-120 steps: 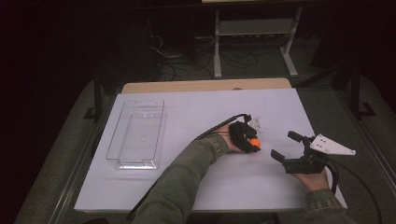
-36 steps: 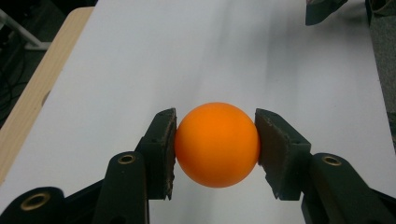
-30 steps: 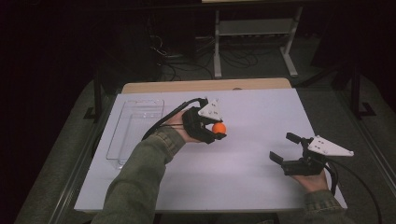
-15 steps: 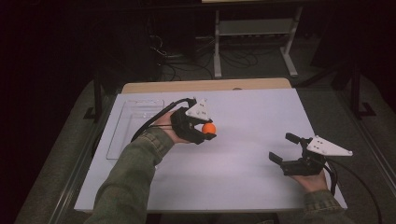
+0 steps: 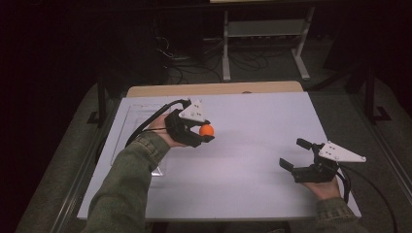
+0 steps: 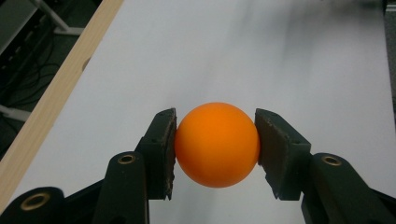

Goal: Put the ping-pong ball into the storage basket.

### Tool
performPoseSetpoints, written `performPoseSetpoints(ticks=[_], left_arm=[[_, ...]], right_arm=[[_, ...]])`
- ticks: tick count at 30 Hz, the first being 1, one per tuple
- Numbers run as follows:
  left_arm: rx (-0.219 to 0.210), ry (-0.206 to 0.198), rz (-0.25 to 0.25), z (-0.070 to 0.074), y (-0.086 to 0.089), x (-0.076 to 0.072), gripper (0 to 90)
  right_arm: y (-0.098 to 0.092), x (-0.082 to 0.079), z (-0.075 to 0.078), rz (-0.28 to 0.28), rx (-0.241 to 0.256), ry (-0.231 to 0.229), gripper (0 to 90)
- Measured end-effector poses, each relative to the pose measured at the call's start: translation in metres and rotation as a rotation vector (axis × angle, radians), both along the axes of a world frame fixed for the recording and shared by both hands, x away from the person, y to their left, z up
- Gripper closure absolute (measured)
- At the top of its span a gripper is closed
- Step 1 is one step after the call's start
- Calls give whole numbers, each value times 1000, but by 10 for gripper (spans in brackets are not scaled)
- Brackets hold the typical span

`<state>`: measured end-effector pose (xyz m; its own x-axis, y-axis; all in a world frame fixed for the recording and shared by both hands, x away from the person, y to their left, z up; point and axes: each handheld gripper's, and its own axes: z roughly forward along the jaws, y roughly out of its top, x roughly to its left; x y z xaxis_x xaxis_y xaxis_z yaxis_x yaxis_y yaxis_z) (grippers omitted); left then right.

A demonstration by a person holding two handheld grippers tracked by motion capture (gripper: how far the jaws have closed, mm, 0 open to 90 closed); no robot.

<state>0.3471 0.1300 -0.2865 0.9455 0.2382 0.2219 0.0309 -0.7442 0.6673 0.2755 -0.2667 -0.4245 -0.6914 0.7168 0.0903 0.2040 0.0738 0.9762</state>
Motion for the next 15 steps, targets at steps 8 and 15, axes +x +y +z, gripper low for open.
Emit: performPoseSetpoints(ticks=[8, 15], left_arm=[[3, -3, 30, 3, 15, 1, 502], [12, -3, 49, 5, 26, 0, 502]], right_arm=[[0, 0, 0, 2, 0, 1, 0], [0, 0, 0, 2, -2, 3, 0]])
